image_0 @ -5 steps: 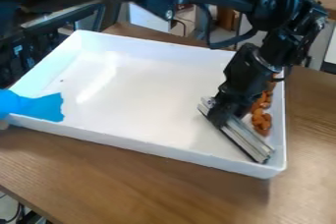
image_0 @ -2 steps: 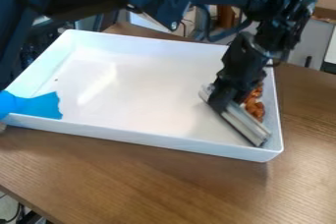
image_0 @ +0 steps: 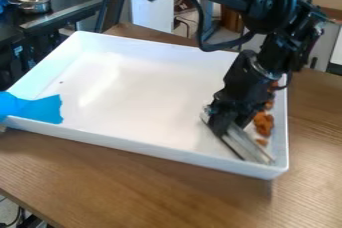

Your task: Sweep into pile

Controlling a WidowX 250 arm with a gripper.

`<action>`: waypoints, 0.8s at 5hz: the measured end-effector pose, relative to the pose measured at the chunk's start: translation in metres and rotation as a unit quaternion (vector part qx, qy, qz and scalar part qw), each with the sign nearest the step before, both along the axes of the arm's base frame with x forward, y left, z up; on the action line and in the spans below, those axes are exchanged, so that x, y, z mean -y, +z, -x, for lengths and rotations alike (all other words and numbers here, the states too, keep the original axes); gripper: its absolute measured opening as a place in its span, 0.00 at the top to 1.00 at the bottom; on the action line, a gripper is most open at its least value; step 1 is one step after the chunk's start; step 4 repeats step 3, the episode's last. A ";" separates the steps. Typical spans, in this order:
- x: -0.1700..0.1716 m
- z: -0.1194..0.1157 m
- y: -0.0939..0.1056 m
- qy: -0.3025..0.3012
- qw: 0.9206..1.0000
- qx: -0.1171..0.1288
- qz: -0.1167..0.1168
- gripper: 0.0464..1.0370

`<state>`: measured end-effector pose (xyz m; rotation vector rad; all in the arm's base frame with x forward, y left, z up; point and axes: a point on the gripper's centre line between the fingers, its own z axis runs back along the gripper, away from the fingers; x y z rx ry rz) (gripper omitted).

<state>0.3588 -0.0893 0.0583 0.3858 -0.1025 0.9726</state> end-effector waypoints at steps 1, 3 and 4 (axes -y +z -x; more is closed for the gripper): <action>0.002 0.013 0.000 -0.016 1.000 0.001 0.000 0.67; 0.001 0.030 -0.002 -0.036 0.999 0.008 0.000 0.67; 0.001 0.030 -0.002 -0.036 0.999 0.008 0.000 0.67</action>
